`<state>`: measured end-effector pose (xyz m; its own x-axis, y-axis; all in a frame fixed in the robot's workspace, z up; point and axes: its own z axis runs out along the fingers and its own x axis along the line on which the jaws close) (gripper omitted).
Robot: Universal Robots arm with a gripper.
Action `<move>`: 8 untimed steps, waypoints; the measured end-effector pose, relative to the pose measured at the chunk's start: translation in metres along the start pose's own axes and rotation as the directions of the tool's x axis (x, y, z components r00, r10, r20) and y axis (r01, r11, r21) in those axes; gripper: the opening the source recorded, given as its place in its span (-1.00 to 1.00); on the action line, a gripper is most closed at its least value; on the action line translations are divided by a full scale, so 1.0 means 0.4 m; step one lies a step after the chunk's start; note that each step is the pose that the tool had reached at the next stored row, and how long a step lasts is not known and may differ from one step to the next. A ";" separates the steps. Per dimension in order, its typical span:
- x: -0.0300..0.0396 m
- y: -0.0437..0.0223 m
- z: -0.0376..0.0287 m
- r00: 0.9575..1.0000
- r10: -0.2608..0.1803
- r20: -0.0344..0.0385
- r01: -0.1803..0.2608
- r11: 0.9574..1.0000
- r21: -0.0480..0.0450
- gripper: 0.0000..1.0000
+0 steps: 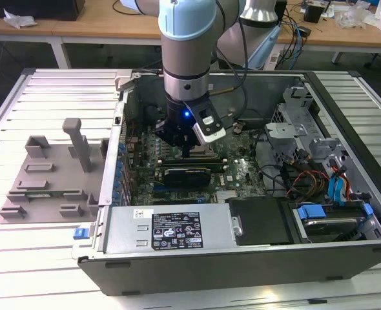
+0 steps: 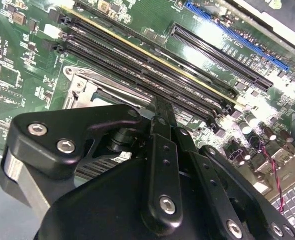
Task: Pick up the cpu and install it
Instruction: 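Install the second cpu locking lever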
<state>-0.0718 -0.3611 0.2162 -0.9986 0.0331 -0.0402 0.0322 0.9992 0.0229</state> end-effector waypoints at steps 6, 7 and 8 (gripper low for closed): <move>0.004 -0.005 0.004 1.000 0.000 0.000 0.000 1.000 0.000 -0.79; 0.004 -0.010 0.004 1.000 0.000 0.000 0.000 1.000 -0.001 -0.79; 0.003 -0.013 0.004 1.000 0.000 0.000 0.000 1.000 -0.003 -0.79</move>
<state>-0.0733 -0.3660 0.2145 -0.9986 0.0334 -0.0401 0.0324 0.9991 0.0262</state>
